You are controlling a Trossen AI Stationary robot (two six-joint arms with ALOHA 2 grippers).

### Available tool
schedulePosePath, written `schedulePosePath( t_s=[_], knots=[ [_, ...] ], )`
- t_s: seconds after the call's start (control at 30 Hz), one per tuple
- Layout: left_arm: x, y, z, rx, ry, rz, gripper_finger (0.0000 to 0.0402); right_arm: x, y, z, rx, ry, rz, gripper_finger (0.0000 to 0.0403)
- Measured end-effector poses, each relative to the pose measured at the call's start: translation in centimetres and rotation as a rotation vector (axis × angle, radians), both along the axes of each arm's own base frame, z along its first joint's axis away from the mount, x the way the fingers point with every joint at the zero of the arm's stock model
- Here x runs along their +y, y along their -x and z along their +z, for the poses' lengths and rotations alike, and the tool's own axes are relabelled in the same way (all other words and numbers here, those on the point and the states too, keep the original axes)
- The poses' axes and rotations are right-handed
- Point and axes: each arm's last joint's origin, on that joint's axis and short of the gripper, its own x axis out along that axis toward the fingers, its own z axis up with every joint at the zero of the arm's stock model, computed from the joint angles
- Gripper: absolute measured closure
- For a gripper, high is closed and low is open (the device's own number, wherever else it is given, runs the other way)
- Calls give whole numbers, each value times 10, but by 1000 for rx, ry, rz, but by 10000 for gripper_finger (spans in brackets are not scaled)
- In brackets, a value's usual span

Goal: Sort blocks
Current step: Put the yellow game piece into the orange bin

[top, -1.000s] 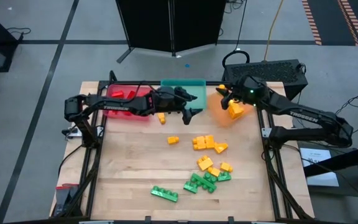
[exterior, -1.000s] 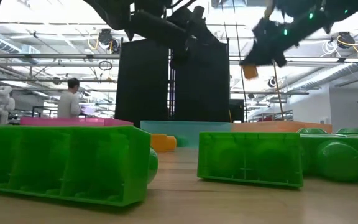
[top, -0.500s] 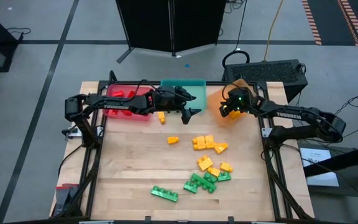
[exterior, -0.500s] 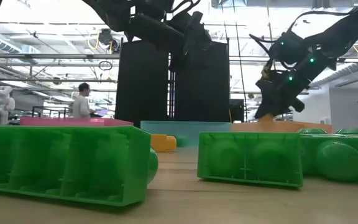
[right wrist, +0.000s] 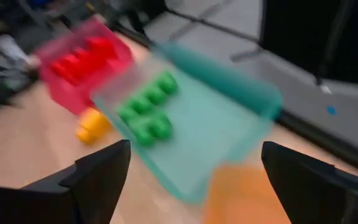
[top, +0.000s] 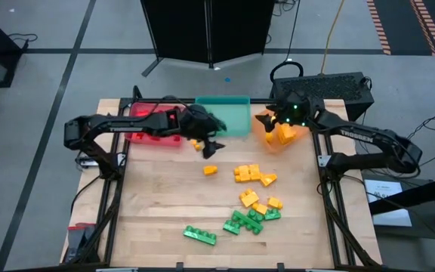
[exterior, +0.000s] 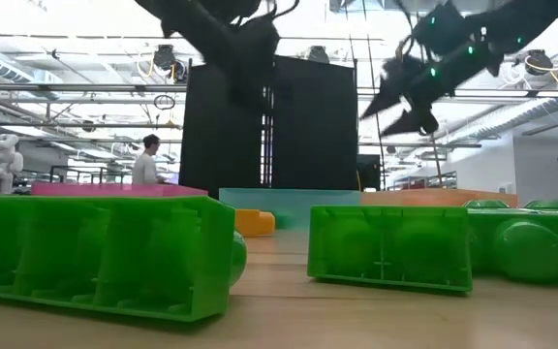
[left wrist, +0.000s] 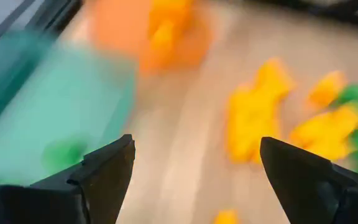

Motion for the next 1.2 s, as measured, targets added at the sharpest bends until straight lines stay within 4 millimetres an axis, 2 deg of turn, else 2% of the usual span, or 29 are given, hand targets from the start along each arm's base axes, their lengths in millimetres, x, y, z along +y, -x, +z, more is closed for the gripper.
schedulePosePath(
  t_s=[0.07, 0.17, 0.3, 0.37, 0.63, 0.9, 1.2],
  knots=[
    [1, 11, -12, 125, 20, 142, 57, 2, 0, 14, -36, 32, 11, 56],
    [4, 32, -41, 307, 150, 429, 57, 5, 2, 31, -87, 72, 15, 64],
    [2, 45, -64, 316, 293, 741, 57, 8, 7, 41, -117, 95, 14, 66],
    [1, 48, -70, 304, 321, 814, 57, 9, 8, 43, -126, 95, 11, 66],
    [3, 36, -64, 107, 172, 907, 57, 10, 10, 41, -113, 62, 5, 66],
    [-10, 20, -97, 211, 150, 866, 57, 11, 10, 37, -83, 39, 7, 66],
    [-14, 9, -120, 277, 80, 877, 57, 11, 11, 35, -65, 25, 7, 66]
  ],
)
